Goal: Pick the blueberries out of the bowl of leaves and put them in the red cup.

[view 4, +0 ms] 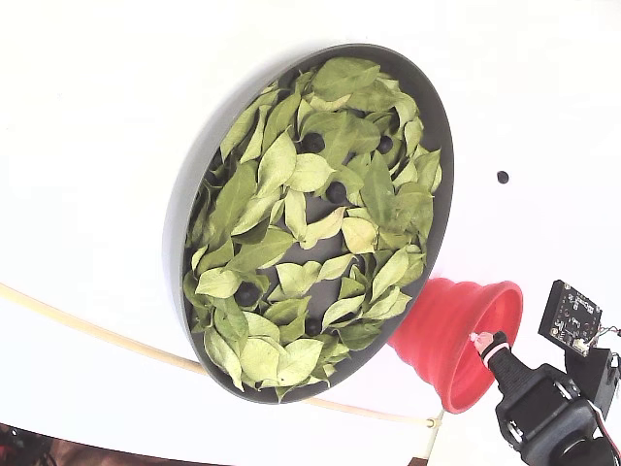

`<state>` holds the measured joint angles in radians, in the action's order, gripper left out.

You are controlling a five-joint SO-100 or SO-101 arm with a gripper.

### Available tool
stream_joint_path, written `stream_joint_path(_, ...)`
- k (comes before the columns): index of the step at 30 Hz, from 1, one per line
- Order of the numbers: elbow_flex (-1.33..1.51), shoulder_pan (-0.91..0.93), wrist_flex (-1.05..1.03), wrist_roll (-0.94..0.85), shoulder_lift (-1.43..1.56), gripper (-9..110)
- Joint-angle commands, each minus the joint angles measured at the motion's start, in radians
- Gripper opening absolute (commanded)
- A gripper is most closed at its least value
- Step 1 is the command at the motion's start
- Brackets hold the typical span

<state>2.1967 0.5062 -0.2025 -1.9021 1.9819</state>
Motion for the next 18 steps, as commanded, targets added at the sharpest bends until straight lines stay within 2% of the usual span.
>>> stream_joint_path(1,-0.055,0.051,0.000,-0.006,0.115,9)
stream_joint_path(18,-0.150,0.130,0.032,-0.017,0.035,10)
